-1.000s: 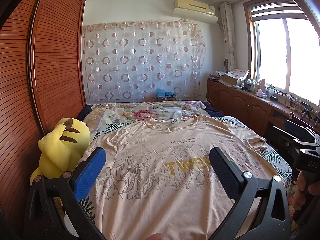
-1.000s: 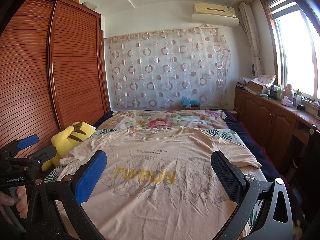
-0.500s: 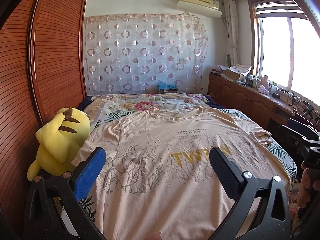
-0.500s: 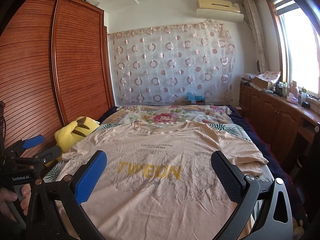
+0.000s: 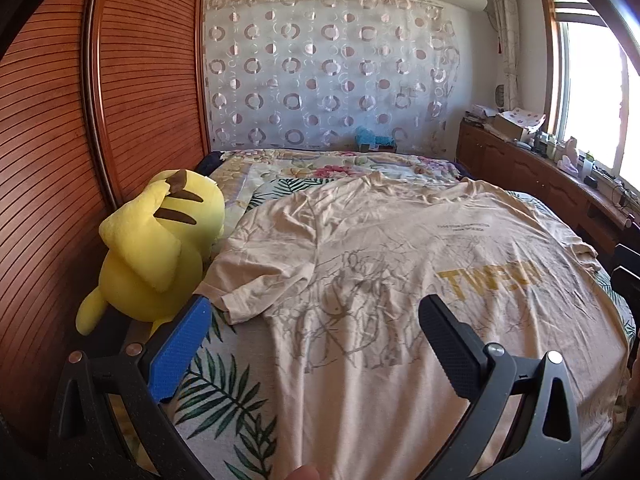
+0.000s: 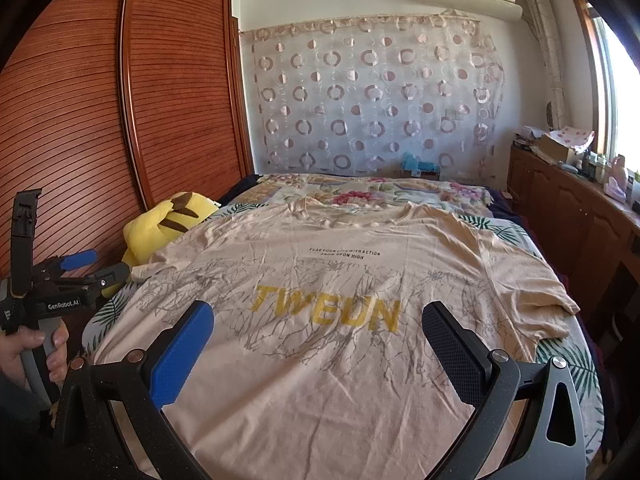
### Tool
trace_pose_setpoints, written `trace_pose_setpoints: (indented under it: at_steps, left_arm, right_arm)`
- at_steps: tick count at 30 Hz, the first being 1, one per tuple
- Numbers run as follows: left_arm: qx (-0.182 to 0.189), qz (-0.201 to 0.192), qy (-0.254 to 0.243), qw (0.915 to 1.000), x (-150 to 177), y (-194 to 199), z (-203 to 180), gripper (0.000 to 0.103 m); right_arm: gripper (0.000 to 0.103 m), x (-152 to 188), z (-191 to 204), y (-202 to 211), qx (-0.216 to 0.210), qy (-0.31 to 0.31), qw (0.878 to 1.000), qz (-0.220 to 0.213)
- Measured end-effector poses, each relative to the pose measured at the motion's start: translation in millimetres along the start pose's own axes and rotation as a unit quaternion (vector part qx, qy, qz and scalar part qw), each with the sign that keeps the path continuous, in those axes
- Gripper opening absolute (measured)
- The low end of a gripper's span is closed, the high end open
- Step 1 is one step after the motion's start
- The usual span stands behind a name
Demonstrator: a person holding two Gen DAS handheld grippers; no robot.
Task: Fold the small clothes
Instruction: 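Grasp the side edge of the peach shirt with the left gripper and fold it inward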
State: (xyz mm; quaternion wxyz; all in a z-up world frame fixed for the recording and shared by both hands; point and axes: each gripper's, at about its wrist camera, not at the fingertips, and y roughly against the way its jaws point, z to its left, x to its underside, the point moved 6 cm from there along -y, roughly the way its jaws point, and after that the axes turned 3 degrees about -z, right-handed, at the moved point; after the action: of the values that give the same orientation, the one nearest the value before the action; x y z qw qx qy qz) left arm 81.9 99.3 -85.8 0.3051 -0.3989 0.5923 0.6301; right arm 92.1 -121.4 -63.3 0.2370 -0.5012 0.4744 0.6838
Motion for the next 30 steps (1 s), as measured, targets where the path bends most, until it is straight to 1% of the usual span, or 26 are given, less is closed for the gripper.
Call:
trace_pose_setpoints:
  at_steps: [7, 8, 11, 13, 14, 15, 18, 20, 22, 23, 25, 26, 27, 28, 29, 30]
  left_arm:
    - [0.008, 0.037, 0.025, 0.999, 7.7, -32.2, 45.8, 0.103]
    - [0.01, 0.043, 0.027, 0.9987, 7.8, -36.3, 51.0, 0.102]
    - [0.019, 0.054, 0.035, 0.9977, 5.7, -47.9, 66.0, 0.093]
    - [0.024, 0.067, 0.048, 0.9963, 4.7, -58.4, 74.2, 0.084]
    - [0.026, 0.076, 0.051, 0.9954, 4.4, -66.5, 78.2, 0.076]
    - [0.03, 0.086, 0.054, 0.9944, 4.6, -74.0, 80.7, 0.074]
    - [0.03, 0.117, 0.065, 0.9905, 6.0, -99.0, 91.8, 0.068]
    - [0.025, 0.142, 0.071, 0.9871, 7.5, -119.3, 100.8, 0.068]
    - [0.024, 0.169, 0.081, 0.982, 11.0, -136.8, 110.2, 0.067]
    - [0.024, 0.18, 0.085, 0.9797, 13.1, -142.3, 113.1, 0.064]
    - [0.052, 0.191, 0.103, 0.9748, 12.9, -151.1, 115.7, 0.061]
    - [0.065, 0.194, 0.113, 0.9724, 12.7, -152.5, 116.4, 0.054]
    - [0.08, 0.198, 0.124, 0.969, 11.9, -154.2, 116.7, 0.044]
    - [0.096, 0.202, 0.133, 0.9657, 10.7, -154.9, 115.9, 0.039]
    - [0.102, 0.202, 0.133, 0.965, 9.4, -154.6, 114.6, 0.03]
    - [0.102, 0.201, 0.122, 0.9665, 7.7, -153.5, 111.5, 0.023]
  right_arm:
    - [0.103, -1.0, -8.6, -36.5, -0.007, 0.019, 0.999, 0.045]
    - [0.103, 0.1, -7.1, -41.2, -0.01, 0.02, 0.998, 0.051]
    - [0.103, 3.1, -8.7, -54.0, -0.025, 0.019, 0.997, 0.073]
    - [0.103, 5.3, -10.5, -60.1, -0.039, 0.02, 0.995, 0.089]
    - [0.103, 6.1, -11.2, -62.4, -0.04, 0.022, 0.995, 0.093]
    - [0.102, 5.3, -12.3, -63.8, -0.04, 0.027, 0.994, 0.097]
    - [0.102, 1.0, -15.5, -64.5, -0.044, 0.039, 0.993, 0.105]
    - [0.102, -4.8, -14.7, -66.9, -0.046, 0.049, 0.992, 0.105]
    - [0.102, -10.2, -12.1, -68.6, -0.049, 0.061, 0.992, 0.102]
    - [0.102, -10.1, -11.8, -68.9, -0.049, 0.066, 0.991, 0.102]
    - [0.102, -9.3, -11.4, -71.6, -0.048, 0.075, 0.991, 0.1]
    - [0.102, -8.1, -10.1, -72.1, -0.047, 0.078, 0.991, 0.1]
    - [0.102, -7.0, -8.5, -73.4, -0.047, 0.081, 0.991, 0.1]
    - [0.102, -6.0, -7.6, -75.0, -0.043, 0.084, 0.99, 0.1]
    - [0.102, -6.4, -6.2, -76.5, -0.036, 0.089, 0.991, 0.097]
    - [0.102, -6.4, -4.4, -75.2, -0.03, 0.096, 0.991, 0.093]
